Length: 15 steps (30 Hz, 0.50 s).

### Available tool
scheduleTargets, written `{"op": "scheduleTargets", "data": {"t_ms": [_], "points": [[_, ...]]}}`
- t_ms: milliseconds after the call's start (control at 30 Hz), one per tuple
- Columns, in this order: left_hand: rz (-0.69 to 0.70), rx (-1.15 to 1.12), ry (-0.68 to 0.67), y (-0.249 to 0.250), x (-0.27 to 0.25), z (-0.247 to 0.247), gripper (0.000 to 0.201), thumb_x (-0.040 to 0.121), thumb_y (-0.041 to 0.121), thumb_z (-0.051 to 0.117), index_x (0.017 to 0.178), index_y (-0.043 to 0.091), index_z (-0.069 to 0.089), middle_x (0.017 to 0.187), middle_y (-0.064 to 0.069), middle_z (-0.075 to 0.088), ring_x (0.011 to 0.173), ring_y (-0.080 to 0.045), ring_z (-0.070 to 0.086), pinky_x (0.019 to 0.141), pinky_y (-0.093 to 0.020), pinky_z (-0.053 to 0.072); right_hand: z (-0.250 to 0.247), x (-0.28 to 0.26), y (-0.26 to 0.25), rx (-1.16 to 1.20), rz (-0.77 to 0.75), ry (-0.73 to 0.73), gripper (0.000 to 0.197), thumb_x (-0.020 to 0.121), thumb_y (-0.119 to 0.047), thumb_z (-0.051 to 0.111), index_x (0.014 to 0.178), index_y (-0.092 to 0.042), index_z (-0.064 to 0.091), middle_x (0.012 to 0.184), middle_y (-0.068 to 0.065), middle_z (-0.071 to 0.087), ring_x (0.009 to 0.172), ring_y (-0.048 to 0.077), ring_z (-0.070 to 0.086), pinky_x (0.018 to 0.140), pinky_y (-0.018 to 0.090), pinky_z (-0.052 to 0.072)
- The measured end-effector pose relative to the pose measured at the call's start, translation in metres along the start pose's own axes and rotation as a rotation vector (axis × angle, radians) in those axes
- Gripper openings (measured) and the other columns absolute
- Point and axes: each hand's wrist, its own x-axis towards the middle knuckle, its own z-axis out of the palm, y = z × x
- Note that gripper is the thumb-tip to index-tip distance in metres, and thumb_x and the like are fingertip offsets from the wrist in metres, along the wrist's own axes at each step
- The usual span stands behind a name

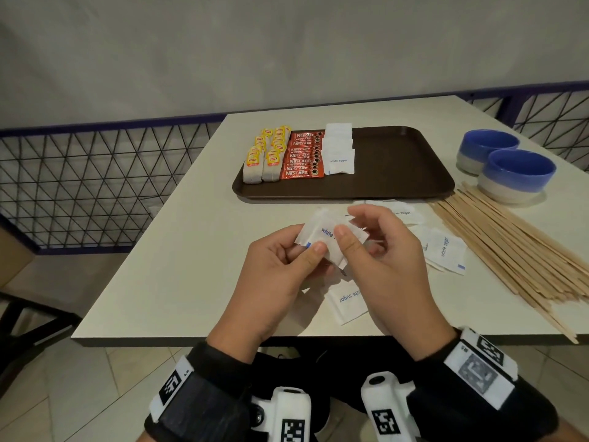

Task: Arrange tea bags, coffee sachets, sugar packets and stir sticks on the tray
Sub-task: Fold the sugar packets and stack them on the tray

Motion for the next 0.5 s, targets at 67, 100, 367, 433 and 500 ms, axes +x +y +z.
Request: {"op": "scheduleTargets", "data": {"t_ms": [67,100,367,433,500], "points": [[0.004,0.012,0.005,0.0017,-0.0004,0.0008,0.026,0.095,0.005,0.063,0.120,0.008,0.070,0.097,-0.024,0.075,0.081,-0.033,0.073,0.079,-0.044,0.060,-0.0001,0.0000,-0.0005,0.046,0.008,-0.035,0.014,0.095,-0.029,0.072,0.109,-0.032,0.071,0.100,-0.011,0.071,0.091,0.018,0.067,0.079,0.047,0.060],[0.003,0.014,0.009,0.0021,-0.0004,0.0010,0.028,0.095,0.005,0.064,0.122,0.010,0.070,0.098,-0.023,0.076,0.084,-0.037,0.074,0.079,-0.045,0.061,-0.0004,-0.0002,-0.0009,0.055,-0.006,-0.035,0.011,0.095,-0.025,0.072,0.105,-0.030,0.073,0.096,-0.009,0.073,0.087,0.019,0.068,0.077,0.047,0.061],[0.030,0.031,0.103,0.0020,0.0001,0.0015,0.019,0.092,0.003,0.068,0.109,0.007,0.076,0.099,-0.021,0.074,0.089,-0.035,0.072,0.081,-0.049,0.062,-0.0031,-0.0044,-0.0035,0.142,-0.043,0.000,0.010,0.094,-0.012,0.072,0.096,-0.021,0.073,0.089,-0.006,0.073,0.078,0.014,0.069,0.063,0.020,0.057],[0.028,0.046,0.113,0.0012,0.0009,0.0010,0.020,0.092,0.005,0.069,0.110,0.008,0.076,0.100,-0.018,0.076,0.093,-0.034,0.073,0.085,-0.052,0.061,-0.0030,-0.0040,-0.0049,0.145,-0.020,-0.008,0.009,0.094,-0.014,0.071,0.098,-0.022,0.073,0.091,-0.008,0.074,0.081,0.013,0.070,0.064,0.021,0.057],[0.027,0.061,0.129,0.0006,0.0013,0.0001,0.020,0.092,0.008,0.070,0.111,0.009,0.076,0.102,-0.017,0.076,0.095,-0.036,0.074,0.088,-0.055,0.059,-0.0031,-0.0036,-0.0064,0.150,0.022,-0.023,0.011,0.095,-0.016,0.071,0.101,-0.024,0.074,0.092,-0.011,0.074,0.083,0.012,0.071,0.065,0.022,0.058]]}}
